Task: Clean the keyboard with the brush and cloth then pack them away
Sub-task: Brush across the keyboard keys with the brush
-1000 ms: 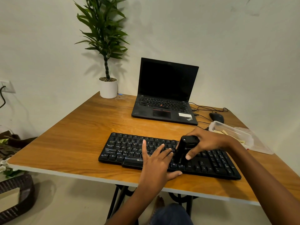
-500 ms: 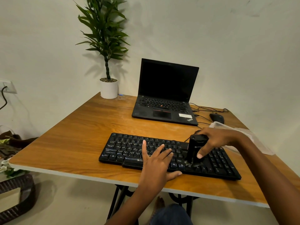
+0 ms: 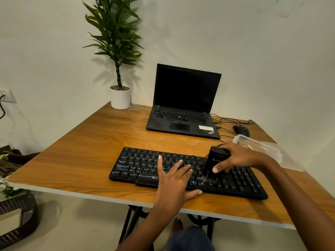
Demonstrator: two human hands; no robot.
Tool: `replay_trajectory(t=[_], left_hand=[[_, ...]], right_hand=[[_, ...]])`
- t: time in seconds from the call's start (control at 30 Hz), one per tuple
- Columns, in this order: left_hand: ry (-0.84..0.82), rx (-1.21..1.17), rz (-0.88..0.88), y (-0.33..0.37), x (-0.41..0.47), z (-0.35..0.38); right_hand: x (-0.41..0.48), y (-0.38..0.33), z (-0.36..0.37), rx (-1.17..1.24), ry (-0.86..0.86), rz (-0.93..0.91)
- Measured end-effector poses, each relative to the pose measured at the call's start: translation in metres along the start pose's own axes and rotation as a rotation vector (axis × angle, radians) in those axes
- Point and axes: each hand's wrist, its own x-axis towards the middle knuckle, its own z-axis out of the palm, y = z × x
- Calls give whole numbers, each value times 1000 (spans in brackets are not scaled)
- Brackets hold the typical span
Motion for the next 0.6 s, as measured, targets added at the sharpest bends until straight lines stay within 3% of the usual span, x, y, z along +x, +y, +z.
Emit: replay_trajectory(t=[0.07, 0.17, 0.23, 0.33, 0.5, 0.6], left_hand=[[6, -3, 0, 0, 1, 0], [14, -1, 6, 1, 0, 2], [23, 4, 6, 0, -1, 3], [23, 2, 4, 1, -1, 2], [52, 19, 11, 0, 1, 1], [52, 45, 29, -1, 0, 3]], right_hand=[[-5, -3, 11, 6, 162, 64], [-9, -8, 58, 36, 569, 76], [-17, -9, 84, 69, 747, 93], [-27, -10, 93, 206, 793, 156], [-18, -20, 105, 227, 982, 146], [-19, -21, 103, 230, 850, 206]])
